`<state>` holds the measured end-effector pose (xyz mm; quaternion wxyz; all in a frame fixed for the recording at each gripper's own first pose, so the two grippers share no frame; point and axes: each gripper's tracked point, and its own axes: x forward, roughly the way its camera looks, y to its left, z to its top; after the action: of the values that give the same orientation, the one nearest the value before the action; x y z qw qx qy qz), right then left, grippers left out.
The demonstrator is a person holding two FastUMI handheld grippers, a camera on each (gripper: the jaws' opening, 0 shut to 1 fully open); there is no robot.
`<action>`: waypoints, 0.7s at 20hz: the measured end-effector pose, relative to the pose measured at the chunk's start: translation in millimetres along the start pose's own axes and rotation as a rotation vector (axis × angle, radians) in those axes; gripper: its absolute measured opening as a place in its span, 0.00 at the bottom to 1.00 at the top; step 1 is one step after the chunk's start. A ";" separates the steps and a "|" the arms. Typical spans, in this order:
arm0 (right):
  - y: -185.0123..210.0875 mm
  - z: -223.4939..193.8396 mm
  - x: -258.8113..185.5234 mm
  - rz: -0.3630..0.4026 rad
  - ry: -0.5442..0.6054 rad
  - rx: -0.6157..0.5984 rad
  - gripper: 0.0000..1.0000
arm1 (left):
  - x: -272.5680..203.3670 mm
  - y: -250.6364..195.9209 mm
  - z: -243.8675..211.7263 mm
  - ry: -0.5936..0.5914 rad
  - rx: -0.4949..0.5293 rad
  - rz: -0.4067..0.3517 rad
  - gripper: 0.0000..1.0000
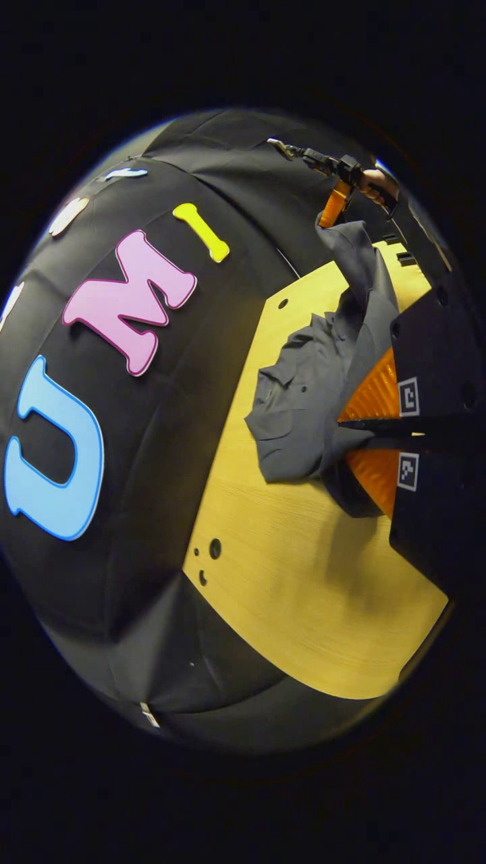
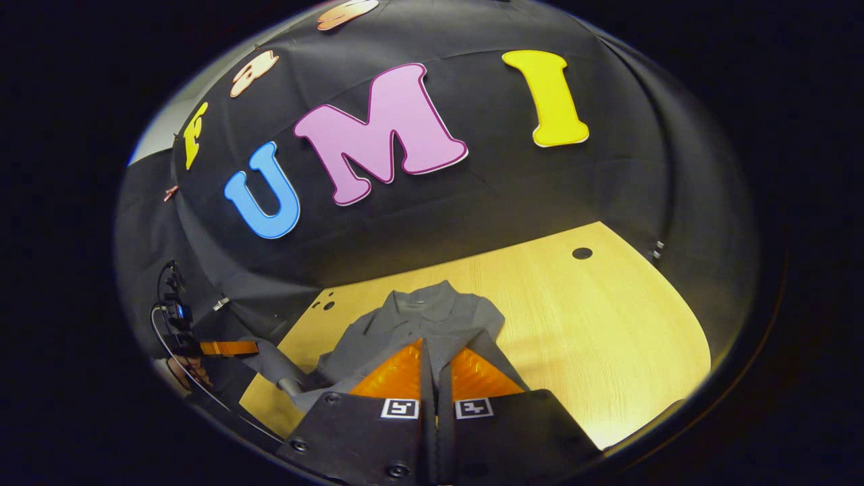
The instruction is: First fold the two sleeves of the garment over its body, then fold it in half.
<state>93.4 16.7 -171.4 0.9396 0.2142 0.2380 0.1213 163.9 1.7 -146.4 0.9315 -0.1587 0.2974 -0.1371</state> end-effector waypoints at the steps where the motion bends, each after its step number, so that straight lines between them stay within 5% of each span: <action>1: -3.1 4.0 9.7 -0.005 -0.005 -0.002 0.05 | 7.8 2.0 4.3 -0.005 -0.002 -0.001 0.05; 14: -53.3 22.0 141.3 -0.066 0.024 -0.058 0.05 | 145.8 56.0 66.1 -0.024 -0.017 0.050 0.05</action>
<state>232.2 8.8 -234.4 0.9460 0.1774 0.2524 0.0997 326.9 15.9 -190.9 0.9367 -0.1607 0.2913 -0.1095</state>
